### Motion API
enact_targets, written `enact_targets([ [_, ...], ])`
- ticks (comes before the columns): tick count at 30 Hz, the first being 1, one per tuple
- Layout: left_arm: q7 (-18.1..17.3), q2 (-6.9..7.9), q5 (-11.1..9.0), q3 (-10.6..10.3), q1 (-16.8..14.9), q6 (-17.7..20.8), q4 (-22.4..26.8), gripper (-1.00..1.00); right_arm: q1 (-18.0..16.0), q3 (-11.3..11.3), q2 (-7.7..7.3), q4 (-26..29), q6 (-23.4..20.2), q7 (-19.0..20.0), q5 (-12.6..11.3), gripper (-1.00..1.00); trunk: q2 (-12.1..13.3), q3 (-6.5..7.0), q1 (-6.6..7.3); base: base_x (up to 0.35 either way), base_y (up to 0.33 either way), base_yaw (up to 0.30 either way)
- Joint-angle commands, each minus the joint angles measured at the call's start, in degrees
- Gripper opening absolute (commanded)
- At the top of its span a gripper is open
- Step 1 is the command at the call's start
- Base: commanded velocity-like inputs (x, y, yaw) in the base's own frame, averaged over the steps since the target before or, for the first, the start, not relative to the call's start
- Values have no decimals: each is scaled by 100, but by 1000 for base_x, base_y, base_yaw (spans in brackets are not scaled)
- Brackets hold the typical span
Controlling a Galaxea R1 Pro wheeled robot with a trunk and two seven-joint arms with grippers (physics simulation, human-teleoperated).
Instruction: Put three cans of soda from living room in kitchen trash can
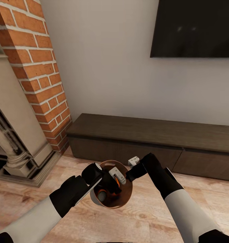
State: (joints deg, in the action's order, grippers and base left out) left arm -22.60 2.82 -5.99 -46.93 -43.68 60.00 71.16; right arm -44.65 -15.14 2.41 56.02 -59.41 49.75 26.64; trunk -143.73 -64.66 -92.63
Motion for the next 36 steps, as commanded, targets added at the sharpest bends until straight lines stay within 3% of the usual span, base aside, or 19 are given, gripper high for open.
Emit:
enact_targets([
  [1, 0, 0, 0, 0, 0, 0, 0, 100, -1, 2, 2, 3, -59, 17, -159, -100, 0, 1, 1, 0, 0, 0],
  [12, 1, 35, -24, 6, 0, 0, 67, 100, -3, 2, -8, -3, -59, 17, -159, -100, 0, 1, 1, 0, 0, 0],
  [25, -15, 132, -13, 50, 34, 0, 983, 100, -5, 26, -35, -12, -59, 17, -159, -100, 0, 1, 1, 0, 0, 0],
  [32, -11, 248, -4, 60, 43, 0, 1069, 100, -2, 33, -53, -13, -59, 17, -159, -100, 0, 1, 1, 0, 0, 0],
  [33, -9, 352, -16, 61, 44, 0, 1084, 100, -2, 35, -59, -13, -59, 17, -159, -100, 0, 1, 1, 0, 0, 0],
  [36, -8, 480, -24, 63, 44, 0, 1094, 100, -1, 37, -66, -13, -59, 17, -159, -100, 0, 1, 1, 0, 0, 0],
])
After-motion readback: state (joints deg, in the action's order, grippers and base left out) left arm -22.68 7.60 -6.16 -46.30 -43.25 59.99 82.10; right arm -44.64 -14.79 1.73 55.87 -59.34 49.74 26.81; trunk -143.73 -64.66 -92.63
